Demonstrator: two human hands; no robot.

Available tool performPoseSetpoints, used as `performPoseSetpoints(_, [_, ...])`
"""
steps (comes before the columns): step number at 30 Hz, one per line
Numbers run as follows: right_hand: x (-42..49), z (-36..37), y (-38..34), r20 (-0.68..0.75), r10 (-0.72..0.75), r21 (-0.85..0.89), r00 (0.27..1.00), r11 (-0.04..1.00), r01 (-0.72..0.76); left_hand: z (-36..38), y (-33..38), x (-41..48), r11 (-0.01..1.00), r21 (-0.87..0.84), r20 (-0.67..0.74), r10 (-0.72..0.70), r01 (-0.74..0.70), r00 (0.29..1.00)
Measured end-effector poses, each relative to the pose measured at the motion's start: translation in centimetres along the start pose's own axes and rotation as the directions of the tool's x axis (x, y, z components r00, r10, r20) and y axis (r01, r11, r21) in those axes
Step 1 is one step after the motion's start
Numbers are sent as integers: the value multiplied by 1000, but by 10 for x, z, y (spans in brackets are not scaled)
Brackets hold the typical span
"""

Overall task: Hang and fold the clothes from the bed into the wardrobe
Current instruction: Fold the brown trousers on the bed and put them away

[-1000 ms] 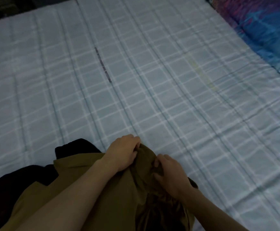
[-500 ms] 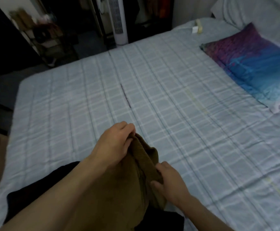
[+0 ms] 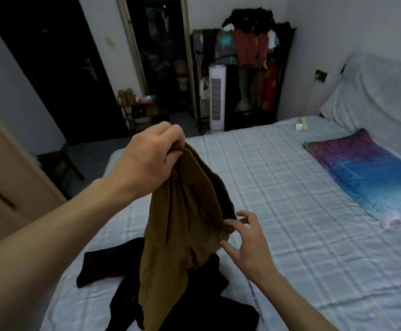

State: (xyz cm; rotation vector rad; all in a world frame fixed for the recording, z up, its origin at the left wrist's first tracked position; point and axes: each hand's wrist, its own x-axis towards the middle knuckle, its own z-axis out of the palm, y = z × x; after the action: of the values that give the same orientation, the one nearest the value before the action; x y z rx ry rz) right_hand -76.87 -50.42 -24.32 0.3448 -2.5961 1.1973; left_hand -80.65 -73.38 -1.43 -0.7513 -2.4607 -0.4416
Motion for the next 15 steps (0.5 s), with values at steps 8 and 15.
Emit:
performPoseSetpoints(8, [5, -56, -87, -99, -223, -29, 970, 975, 221, -134, 39, -19, 994, 112, -255, 39, -10, 966])
performPoseSetpoints(15, [-4, -92, -141, -225, -352, -15, 909, 934, 358, -205, 39, -54, 978, 208, -360, 42, 37, 932])
